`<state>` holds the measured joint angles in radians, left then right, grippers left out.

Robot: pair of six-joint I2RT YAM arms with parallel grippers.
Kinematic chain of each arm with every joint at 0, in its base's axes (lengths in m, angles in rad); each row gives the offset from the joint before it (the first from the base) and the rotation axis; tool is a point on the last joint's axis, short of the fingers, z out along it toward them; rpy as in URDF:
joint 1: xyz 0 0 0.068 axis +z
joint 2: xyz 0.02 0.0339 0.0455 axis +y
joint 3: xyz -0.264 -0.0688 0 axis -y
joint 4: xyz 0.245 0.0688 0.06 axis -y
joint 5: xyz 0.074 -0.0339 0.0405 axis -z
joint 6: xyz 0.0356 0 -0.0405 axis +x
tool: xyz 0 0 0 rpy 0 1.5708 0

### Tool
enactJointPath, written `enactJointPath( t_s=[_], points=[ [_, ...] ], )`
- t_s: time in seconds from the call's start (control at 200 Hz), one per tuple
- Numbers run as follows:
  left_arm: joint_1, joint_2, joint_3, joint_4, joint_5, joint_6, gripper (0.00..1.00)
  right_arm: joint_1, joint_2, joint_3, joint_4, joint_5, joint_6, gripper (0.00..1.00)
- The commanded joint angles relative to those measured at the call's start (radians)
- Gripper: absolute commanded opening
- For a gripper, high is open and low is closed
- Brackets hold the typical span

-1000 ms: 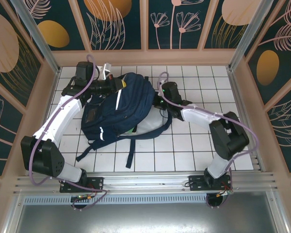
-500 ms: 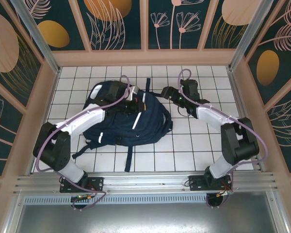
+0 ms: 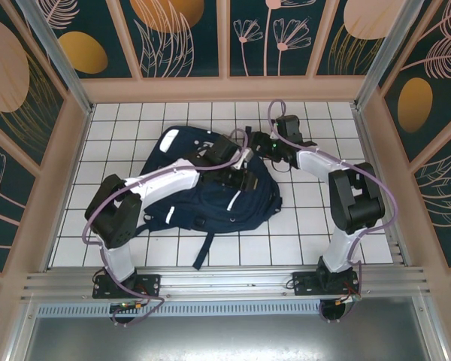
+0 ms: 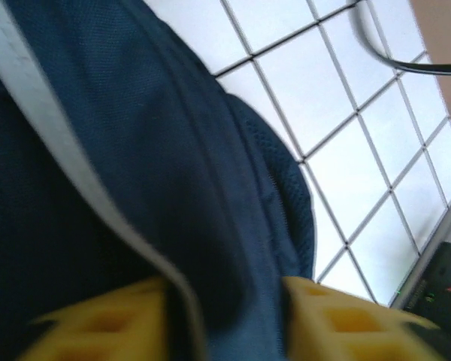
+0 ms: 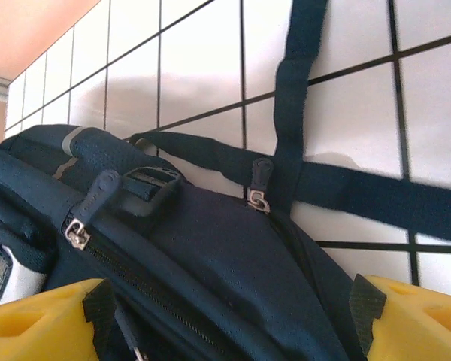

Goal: Pack books, pencil case, and school supplies into a backpack

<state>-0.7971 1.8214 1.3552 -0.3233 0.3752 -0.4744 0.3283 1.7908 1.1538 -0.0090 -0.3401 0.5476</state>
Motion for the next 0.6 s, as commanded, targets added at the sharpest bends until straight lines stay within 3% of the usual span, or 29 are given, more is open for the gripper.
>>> enactJointPath(
  t_s=[0.0,0.12,0.305,0.405,0.475,0.555,0.596],
  points=[
    [0.004,-0.122,-0.016,-0.062,-0.1,0.029,0.55,-0.006,-0.054,-0.031,-0.016,0.022,-0.011,0.83],
    [0.038,-0.307,-0.156,-0.029,-0.152,-0.04,0.61,-0.008,-0.032,-0.028,-0.027,0.001,-0.027,0.85],
    [0.194,-0.619,-0.478,-0.009,-0.214,-0.286,0.64,-0.004,0.046,0.028,-0.047,-0.083,-0.038,0.85],
    [0.246,-0.783,-0.595,-0.062,-0.272,-0.406,0.63,-0.003,0.055,0.033,-0.055,-0.064,-0.043,0.84],
    [0.277,-0.865,-0.665,-0.104,-0.289,-0.491,0.54,-0.005,0.053,0.025,-0.055,-0.046,-0.044,0.83],
    [0.319,-0.913,-0.745,-0.146,-0.263,-0.586,0.27,-0.008,0.051,0.023,-0.066,-0.021,-0.047,0.82],
    [0.331,-0.921,-0.772,-0.153,-0.247,-0.6,0.18,-0.007,0.049,0.019,-0.067,-0.009,-0.048,0.82]
  ],
)
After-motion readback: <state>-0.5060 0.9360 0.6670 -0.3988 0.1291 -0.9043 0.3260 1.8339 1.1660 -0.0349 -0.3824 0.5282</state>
